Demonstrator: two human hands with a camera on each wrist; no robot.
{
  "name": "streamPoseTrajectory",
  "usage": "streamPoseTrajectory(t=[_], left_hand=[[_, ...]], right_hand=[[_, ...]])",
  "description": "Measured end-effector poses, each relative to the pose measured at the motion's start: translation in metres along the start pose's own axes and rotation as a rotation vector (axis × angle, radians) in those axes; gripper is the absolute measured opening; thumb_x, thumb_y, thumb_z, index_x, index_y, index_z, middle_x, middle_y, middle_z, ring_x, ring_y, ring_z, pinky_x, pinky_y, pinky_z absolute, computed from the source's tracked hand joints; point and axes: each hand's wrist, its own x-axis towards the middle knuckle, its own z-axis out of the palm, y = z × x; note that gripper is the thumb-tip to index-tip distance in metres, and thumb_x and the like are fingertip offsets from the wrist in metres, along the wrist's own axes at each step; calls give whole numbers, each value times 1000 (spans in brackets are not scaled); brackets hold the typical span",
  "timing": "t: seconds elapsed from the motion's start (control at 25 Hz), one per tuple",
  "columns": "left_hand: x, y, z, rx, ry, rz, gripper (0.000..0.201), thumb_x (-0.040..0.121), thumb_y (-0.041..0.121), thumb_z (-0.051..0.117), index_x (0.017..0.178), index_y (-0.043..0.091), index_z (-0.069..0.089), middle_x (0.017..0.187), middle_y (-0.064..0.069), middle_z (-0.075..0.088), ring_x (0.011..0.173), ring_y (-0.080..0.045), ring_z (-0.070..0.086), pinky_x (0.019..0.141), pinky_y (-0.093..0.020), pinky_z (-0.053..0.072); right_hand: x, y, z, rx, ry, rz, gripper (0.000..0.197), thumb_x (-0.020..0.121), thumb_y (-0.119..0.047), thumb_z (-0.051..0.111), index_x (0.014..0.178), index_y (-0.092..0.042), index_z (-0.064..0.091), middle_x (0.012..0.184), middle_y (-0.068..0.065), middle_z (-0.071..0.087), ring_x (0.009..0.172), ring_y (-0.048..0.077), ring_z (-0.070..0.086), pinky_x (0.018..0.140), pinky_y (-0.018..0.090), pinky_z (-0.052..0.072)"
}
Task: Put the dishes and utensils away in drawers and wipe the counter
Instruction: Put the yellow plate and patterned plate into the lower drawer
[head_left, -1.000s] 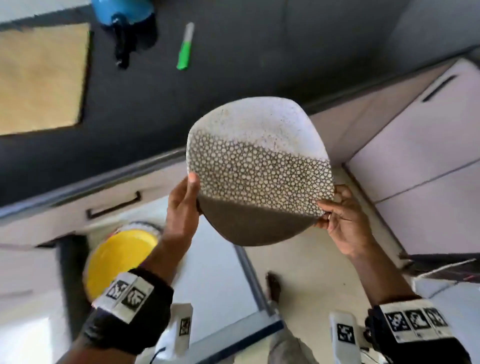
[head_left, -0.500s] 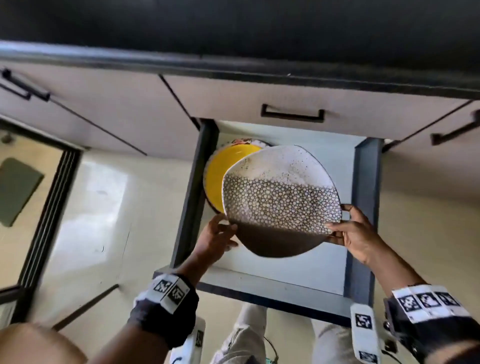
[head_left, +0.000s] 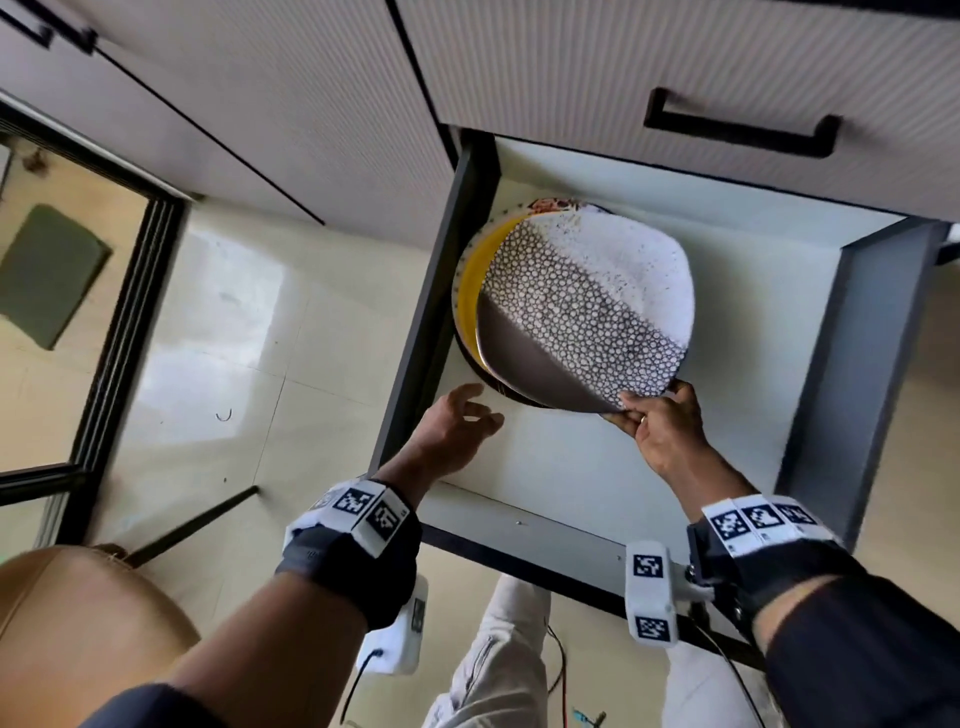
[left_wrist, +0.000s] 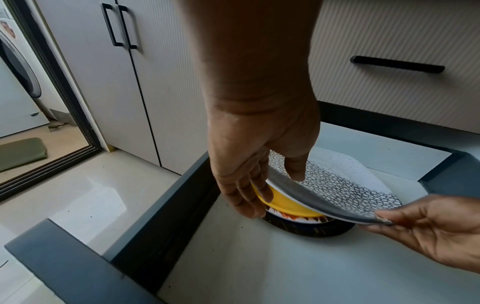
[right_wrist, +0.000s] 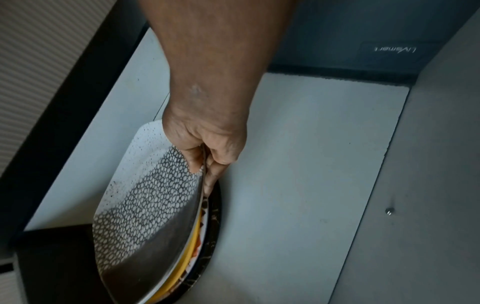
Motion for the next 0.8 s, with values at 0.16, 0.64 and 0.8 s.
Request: streamPoseTrajectory(t=[0.16,0.64,0.8], left_hand=[[6,3,-2,86,27,42,57,92,30,66,143,19,45,126,-1,63,115,-17,59,85,-23,44],[-51,135,-20,200,306,588,28,88,21,62,115,18,67,109,-3,72,95,-23,69,82,-37,57],[-69,222,-54,291,474,884,21,88,35,51,105,29,62,98,2,68,86,-25,66,68,-41,57]], right_hand=[[8,16,21,-181,79,-74,38,83,13,62,108,-11,45,109,13,61,86,27,65,60,37,61],[-98,-163,42,-1021,-88,-833,13,79,-18,73,88,-20,64,76,-11,63,75,15,64,71,27,50],[-152,-283,77,-907,-90,-1252,8,79,-13,72,81,-18,66,66,-14,59,59,2,55,61,24,47]])
